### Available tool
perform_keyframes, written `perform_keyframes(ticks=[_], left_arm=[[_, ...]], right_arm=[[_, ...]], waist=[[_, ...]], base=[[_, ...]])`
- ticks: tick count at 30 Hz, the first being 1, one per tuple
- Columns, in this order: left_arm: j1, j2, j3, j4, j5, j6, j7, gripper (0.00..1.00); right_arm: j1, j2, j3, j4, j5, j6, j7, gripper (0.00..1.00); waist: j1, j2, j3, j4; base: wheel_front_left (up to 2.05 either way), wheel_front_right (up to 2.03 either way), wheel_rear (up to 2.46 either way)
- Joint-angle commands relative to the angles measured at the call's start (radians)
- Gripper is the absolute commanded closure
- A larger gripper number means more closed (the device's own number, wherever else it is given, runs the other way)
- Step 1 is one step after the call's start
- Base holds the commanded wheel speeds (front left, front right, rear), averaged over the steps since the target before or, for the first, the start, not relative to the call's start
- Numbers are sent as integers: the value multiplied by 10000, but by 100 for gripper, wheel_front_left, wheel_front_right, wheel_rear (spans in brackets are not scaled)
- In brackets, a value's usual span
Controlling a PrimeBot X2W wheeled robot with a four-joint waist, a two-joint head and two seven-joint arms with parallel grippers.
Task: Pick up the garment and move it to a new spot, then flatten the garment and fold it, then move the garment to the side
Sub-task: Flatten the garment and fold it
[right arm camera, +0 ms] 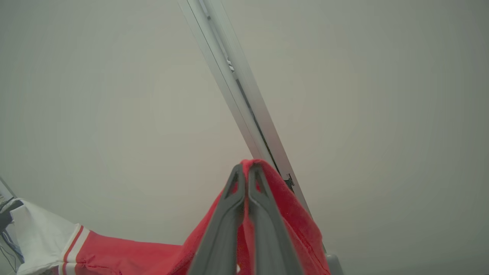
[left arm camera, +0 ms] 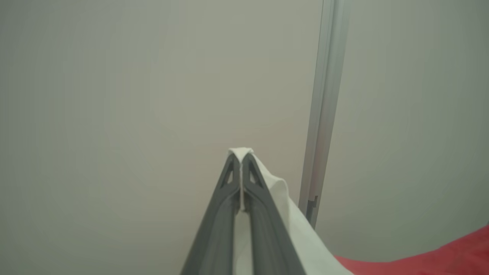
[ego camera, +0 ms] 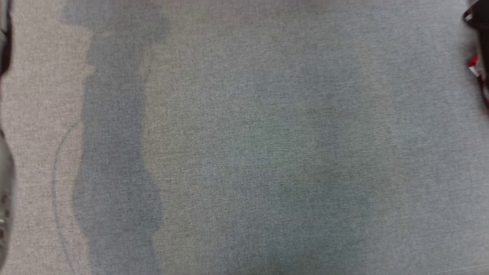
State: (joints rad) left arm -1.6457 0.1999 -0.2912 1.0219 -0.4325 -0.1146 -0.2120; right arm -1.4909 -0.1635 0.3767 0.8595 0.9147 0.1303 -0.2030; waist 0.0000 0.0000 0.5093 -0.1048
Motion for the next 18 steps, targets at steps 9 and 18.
perform_keyframes(ticks=[9,18], left_arm=[[1768,-452,430,1655,-1429,-156,-237,100],[4784,-420,853,322,-3059,-163,-532,100]], right_arm=[[836,63,1178,1439,187,7,-242,100],[3215,-458,2278,406,1029,9,-568,100]], waist=[[0,0,556,223],[0,0,235,508]], base=[[0,0,0],[0,0,0]])
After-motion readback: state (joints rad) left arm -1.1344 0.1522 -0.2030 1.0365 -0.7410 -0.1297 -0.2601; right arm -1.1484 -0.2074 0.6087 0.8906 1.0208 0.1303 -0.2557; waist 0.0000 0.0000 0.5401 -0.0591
